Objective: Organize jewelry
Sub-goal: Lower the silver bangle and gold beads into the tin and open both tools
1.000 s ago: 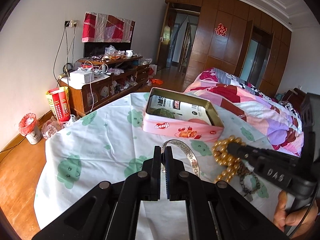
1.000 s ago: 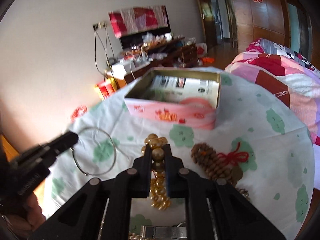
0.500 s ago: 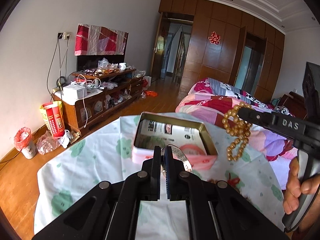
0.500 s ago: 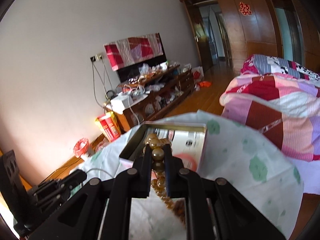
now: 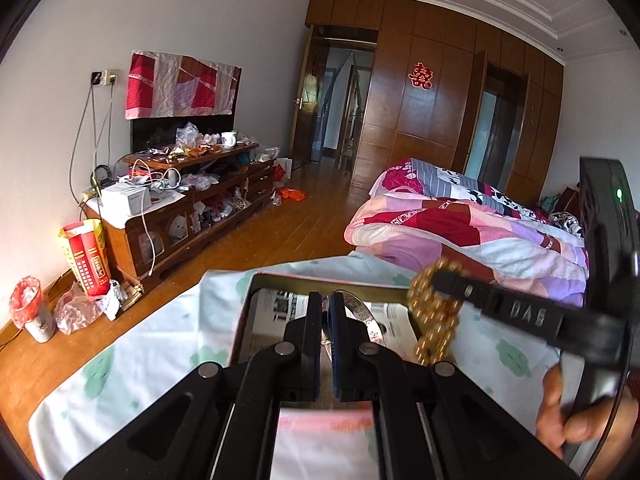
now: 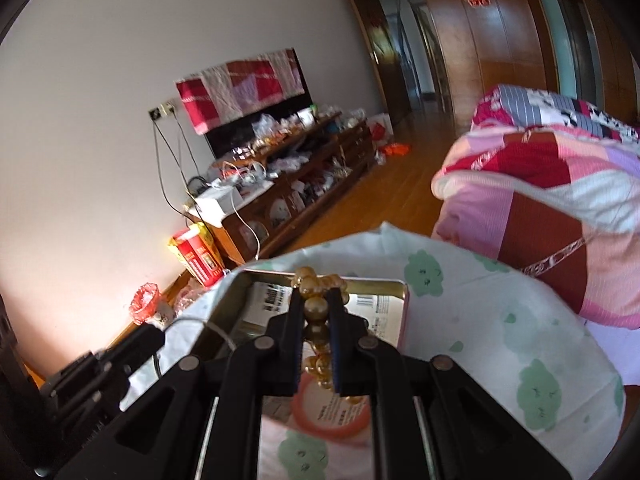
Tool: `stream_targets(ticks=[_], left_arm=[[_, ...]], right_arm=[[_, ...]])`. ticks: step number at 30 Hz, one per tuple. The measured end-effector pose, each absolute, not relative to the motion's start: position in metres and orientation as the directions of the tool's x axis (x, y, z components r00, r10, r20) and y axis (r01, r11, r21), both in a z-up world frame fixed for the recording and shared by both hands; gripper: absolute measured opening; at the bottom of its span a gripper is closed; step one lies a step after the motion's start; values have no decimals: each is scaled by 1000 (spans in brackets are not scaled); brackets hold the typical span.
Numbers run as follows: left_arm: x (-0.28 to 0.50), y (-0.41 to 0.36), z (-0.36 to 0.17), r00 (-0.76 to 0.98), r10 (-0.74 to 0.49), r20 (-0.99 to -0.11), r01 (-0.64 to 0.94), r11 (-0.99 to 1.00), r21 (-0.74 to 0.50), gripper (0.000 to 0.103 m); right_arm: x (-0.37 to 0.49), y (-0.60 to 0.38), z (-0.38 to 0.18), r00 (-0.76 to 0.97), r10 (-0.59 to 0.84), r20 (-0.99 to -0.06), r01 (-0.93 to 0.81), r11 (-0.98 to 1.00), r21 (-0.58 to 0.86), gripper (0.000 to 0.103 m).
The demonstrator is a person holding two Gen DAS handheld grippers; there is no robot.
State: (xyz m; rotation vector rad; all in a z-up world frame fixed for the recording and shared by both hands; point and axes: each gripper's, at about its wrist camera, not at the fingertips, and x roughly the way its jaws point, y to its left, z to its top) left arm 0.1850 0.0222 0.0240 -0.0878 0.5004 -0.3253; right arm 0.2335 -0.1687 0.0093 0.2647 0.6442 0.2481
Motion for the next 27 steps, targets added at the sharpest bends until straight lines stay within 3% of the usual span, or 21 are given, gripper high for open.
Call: stream_targets(ticks=[15,19,27], left_arm=[[239,-1,-15,784,-270,-560,238,962,-131,3],[236,-4,-13,791,-257,-555,238,965,-107,3],[224,-6,-6,795,-250,-553,253,965,-74,5]], right_arm=[[282,-164,-39,693,292,-659,-140,951,275,15],[281,-166,-38,692,292,-660,-126,950,287,34],[247,-186,-16,752,242,-613,-70,954,290,35]])
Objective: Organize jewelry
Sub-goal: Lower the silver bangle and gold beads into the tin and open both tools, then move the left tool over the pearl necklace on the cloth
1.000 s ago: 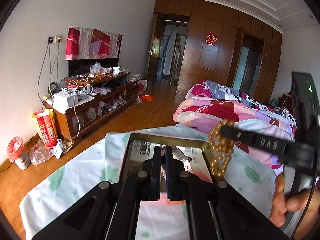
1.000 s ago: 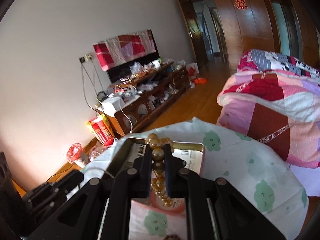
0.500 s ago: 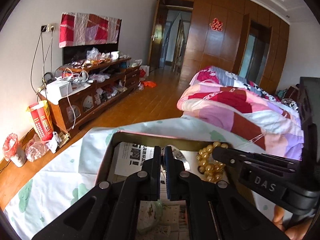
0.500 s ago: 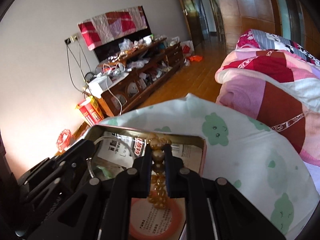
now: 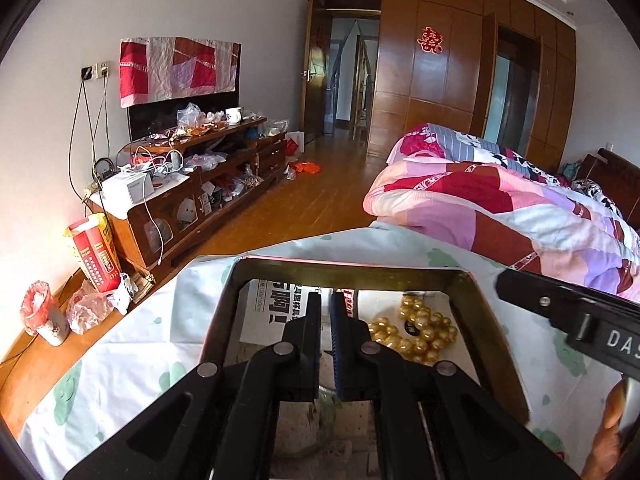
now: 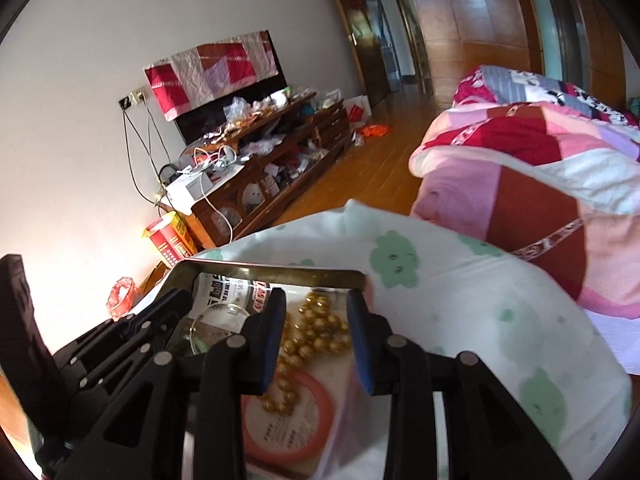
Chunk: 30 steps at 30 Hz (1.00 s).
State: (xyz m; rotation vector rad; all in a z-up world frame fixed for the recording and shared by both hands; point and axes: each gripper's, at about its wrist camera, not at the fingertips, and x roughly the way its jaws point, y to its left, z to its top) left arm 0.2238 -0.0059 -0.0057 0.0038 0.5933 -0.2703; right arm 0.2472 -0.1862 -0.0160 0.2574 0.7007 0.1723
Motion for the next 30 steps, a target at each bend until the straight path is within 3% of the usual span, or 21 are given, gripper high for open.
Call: stream_targets(ticks=[4,7,9,11,15,30], left_arm=[[208,-6,-5,791,-248,-559,257,964,-64,13],[193,-5,-4,799,-229,-557,249,968,-40,30],[181,-3,-2,808,-222,-545,239,970,-39,57],[172,0,0,821,-215,-528,230,972,-38,64],[159,4,-1,826,-184,-533,213,977,-8,64],[116,26,-14,808,-138,-573,148,989,-29,64]], right_arm=[[224,-196,-9,763,219,-609,-50,958,282,35],[210,-199,-10,765,202,-611,-30,959,280,35],[200,-198,-10,771,192,-607,-26,962,272,35],[189,-198,-12,770,187,-609,-26,964,264,35],[166,-202,-17,776,179,-605,-7,961,276,43],[106,-213,-29,820,64,-568,100,963,251,43]])
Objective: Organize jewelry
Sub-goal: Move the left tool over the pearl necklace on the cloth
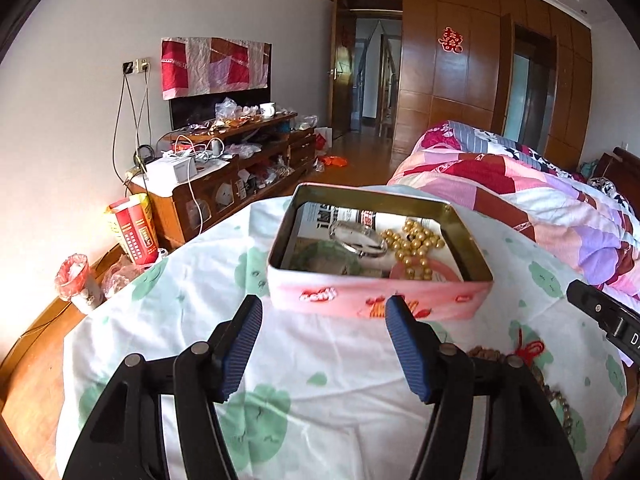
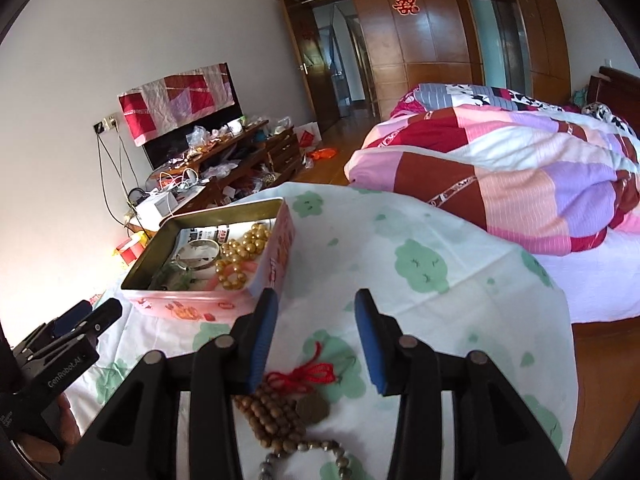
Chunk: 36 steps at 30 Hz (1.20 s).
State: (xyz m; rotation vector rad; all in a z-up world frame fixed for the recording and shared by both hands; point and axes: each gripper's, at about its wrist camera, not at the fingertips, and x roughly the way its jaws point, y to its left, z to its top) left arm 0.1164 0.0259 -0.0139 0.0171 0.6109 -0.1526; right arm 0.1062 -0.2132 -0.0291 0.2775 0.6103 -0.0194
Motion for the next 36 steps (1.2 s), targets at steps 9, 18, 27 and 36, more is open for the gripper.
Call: stream_targets(ticks=[9,18,27,36], left_arm=[[99,33,-17,802,-129,-583,130,991,-40,64],[76,42,-20,791,-162,-590,176,984,-34,64],[41,42,-26,699,-337,-631,383,921,-67,64],[1,31,-37,527,-468,-709,566,816,-118,64]], right_arm=[[86,-209,-35,825,24,-564,113,972,207,43],[67,-218,-41,819,35,-573,118,967,228,43],[49,-225,-43,810,60,-583,105,964,244,43],[38,-223,-50,790,70,-609,90,970,228,43]])
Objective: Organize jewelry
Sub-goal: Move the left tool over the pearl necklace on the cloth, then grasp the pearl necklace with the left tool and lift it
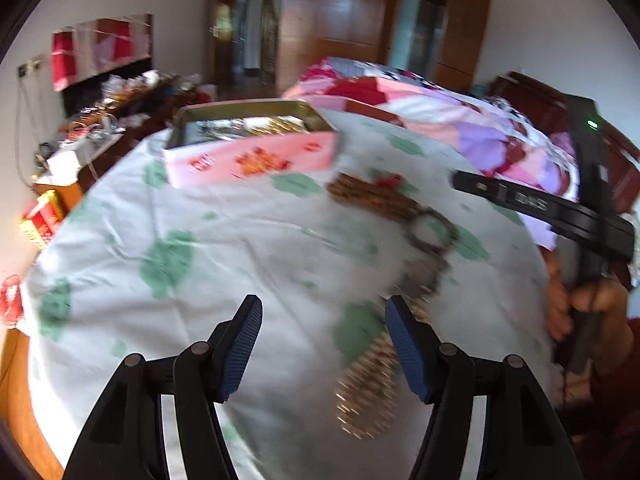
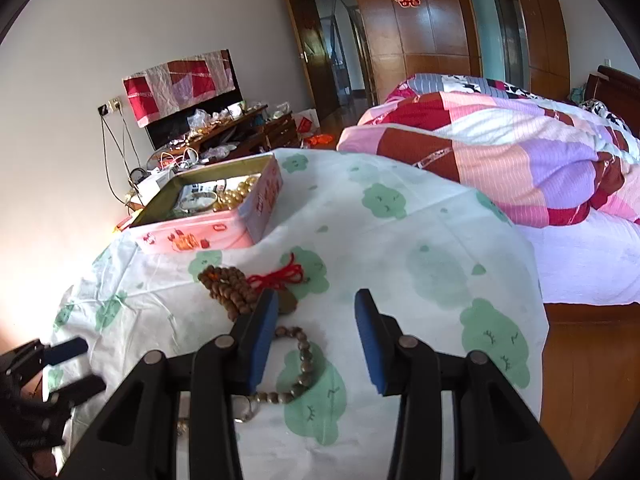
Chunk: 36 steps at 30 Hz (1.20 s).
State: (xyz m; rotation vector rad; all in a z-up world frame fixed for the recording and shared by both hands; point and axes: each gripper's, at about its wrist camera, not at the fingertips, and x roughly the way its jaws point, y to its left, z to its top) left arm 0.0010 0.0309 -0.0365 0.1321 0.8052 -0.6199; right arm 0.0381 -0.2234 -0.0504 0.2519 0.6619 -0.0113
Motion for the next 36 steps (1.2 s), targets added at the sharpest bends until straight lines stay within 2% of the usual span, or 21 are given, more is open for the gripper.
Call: stream_targets(ticks=[9,13,15,16,20,25,29,36], left_arm=[[-11,9,-58,429,-454,-781,627,772,-105,64],[-19,-1,-61,461,-394,-795,647,762,-2,64],[-21,-4,-59,448,-398,-800,662,749,-2,52],[-21,-5,-59,445,-400,-801,668,744,-1,50],[-23,-7,-57,444,-405,-799,682,731,8,18],[-19,1,-53,472,-424,-773,646,763,-23,12],[-7,25,-38,503,-476,-722,583,803,-124,12],[10,59,-29,617,-398,-679,420,896,-144,11]], right_arm=[[29,-224,-52,782,81,-617,81,970,229,43],[28,-226,-51,784,81,-615,83,969,234,43],[29,-227,-51,784,82,-615,88,967,241,43],[29,-228,-51,783,85,-616,88,966,245,43],[29,-229,-50,782,87,-617,89,965,249,43],[28,-229,-50,782,95,-617,85,963,256,43],[27,-224,-51,771,136,-622,40,964,261,43],[27,-187,-63,677,325,-660,-167,942,292,43]])
